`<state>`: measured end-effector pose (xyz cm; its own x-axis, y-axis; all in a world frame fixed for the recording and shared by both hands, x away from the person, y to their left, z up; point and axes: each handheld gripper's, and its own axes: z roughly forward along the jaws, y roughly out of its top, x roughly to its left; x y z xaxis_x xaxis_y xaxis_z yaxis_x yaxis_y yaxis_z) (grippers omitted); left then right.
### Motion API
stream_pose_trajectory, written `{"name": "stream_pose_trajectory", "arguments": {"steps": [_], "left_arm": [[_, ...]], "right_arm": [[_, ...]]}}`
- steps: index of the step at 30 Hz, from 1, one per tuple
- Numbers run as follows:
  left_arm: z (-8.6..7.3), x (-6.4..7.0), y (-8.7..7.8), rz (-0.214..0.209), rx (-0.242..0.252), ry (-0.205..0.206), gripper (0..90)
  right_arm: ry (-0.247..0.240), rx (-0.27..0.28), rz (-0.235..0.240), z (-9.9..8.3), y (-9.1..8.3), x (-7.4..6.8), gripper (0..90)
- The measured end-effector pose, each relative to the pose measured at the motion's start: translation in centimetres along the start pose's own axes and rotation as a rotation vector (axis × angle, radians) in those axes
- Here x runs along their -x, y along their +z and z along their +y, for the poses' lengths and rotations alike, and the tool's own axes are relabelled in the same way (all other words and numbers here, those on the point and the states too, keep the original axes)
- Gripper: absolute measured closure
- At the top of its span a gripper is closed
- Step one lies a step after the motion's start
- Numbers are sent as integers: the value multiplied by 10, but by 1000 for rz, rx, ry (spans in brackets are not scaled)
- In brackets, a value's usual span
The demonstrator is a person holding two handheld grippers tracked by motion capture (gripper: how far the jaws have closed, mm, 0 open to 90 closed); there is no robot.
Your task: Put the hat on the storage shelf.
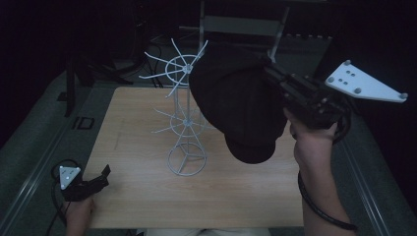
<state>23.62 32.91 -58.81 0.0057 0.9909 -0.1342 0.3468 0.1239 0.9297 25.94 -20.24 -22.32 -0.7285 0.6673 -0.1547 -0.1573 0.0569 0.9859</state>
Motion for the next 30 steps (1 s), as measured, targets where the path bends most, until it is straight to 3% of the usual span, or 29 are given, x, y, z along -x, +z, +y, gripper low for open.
{"name": "stream_pose_trajectory", "arguments": {"steps": [12,24,30], "left_arm": [[0,0,0,2,0,1,14],[0,0,0,1,-1,2,15],[0,0,0,-1,-1,0,14]], "right_arm": [[38,-56,75,-39,5,-5,811],[28,-106,80,-68,3,-8,798],[42,-135,75,-81,5,-5,730]]}}
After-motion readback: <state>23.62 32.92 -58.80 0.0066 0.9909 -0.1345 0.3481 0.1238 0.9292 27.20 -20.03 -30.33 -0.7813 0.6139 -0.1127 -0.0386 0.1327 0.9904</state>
